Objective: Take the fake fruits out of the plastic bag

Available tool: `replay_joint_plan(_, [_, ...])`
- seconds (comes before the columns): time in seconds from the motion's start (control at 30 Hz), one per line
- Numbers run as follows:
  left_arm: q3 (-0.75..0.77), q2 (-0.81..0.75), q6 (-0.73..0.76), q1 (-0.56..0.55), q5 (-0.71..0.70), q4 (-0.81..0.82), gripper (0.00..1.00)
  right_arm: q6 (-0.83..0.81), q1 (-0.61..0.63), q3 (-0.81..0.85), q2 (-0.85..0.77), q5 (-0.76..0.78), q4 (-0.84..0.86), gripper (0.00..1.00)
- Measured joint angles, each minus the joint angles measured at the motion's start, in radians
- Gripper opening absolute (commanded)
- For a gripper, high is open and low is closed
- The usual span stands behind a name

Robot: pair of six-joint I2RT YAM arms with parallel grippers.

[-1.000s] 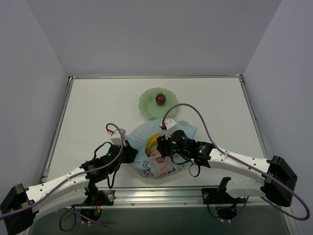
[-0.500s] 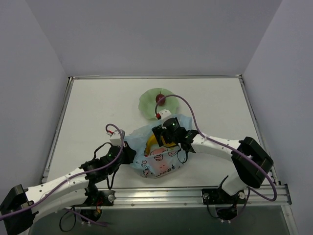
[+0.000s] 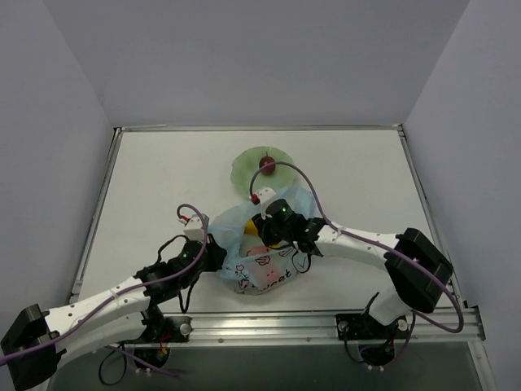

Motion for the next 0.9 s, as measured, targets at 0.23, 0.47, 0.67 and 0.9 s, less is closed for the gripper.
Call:
replay_joint_plan(0.23, [0.036,0.008,0.005,0.000,-0.002,0.015,0.02,0.023,0.078,-0.037,-0.292,0.103,-0.004,0.02])
replay_joint_plan(0.47, [0.137,0.008,0.024,0.000,-0.056,0.030,0.02,0.098,0.149,-0.149,-0.463,0.176,0.004,0.00])
replay_joint_plan(0.67, [0.158,-0.027,0.024,0.000,-0.129,0.007,0.02,0.172,0.221,-0.184,-0.461,0.246,-0.024,0.00])
replay_joint_plan(0.9, [0.160,-0.098,0.012,0.002,-0.191,-0.055,0.02,0.309,0.261,-0.183,-0.423,0.436,-0.091,0.00])
